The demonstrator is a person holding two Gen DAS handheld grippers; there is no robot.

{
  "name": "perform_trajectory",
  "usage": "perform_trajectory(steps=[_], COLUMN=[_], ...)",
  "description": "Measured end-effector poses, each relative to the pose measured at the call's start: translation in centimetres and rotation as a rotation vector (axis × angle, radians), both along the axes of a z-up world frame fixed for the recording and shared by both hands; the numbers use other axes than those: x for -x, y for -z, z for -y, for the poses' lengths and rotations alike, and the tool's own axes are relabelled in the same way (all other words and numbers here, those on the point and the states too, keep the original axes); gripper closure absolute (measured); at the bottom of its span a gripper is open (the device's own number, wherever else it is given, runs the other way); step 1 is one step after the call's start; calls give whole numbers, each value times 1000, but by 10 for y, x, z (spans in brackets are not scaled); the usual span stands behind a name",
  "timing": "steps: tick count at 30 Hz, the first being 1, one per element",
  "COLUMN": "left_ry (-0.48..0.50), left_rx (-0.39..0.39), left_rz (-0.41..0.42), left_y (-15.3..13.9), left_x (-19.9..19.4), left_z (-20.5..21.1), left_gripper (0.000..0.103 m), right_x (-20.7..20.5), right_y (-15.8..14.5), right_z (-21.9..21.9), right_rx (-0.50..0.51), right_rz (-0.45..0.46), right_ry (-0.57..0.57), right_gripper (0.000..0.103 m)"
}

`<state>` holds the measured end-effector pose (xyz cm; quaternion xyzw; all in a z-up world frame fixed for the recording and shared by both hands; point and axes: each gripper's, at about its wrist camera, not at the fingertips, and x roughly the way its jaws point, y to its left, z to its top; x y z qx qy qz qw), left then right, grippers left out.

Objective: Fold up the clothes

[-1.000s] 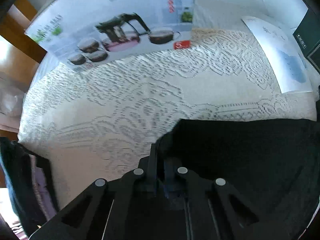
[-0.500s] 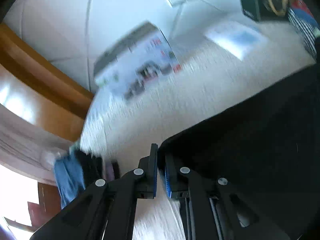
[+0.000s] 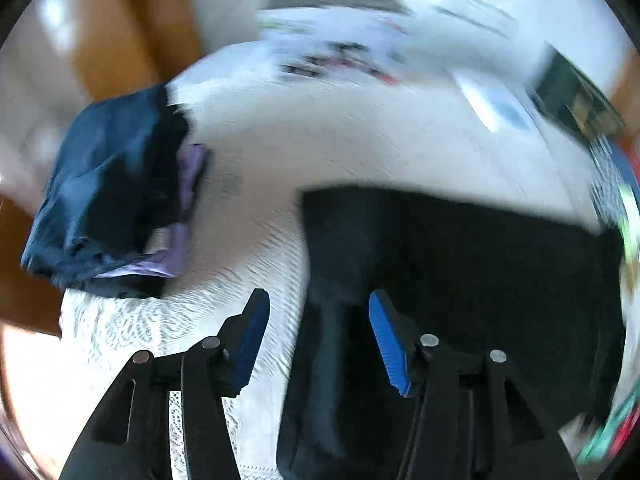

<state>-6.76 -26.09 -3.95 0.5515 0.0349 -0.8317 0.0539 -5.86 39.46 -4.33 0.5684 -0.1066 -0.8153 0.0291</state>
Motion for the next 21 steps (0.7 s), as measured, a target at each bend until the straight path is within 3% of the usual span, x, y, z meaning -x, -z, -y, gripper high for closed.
perform_trajectory(steps=[3,5,12,14,19,21], left_ry=[-104,-127,-103,-98,-61,-42], left_rx=[-27,-47,-61,-78,-108,-68], left_rz=[6,27,121,137,167,176], left_y=[6,16,60,70,88,94], left_x=[28,41,78,85,93,94], left_z=[16,20,4,1,-13,-23], left_gripper=[50,50,50,50,50,70], right_x=[22,41,106,120,146,154], right_y=[-9,-9,3,11,39,53], right_z=[1,1,6,14,55,70], right_rx=[-4,-1,-7,-20,-197,-303], right_rz=[-32,-39,-19,5,43,59], right_ry=[20,43,64,31,-111,-169], right_gripper=[43,42,40,35,26,28])
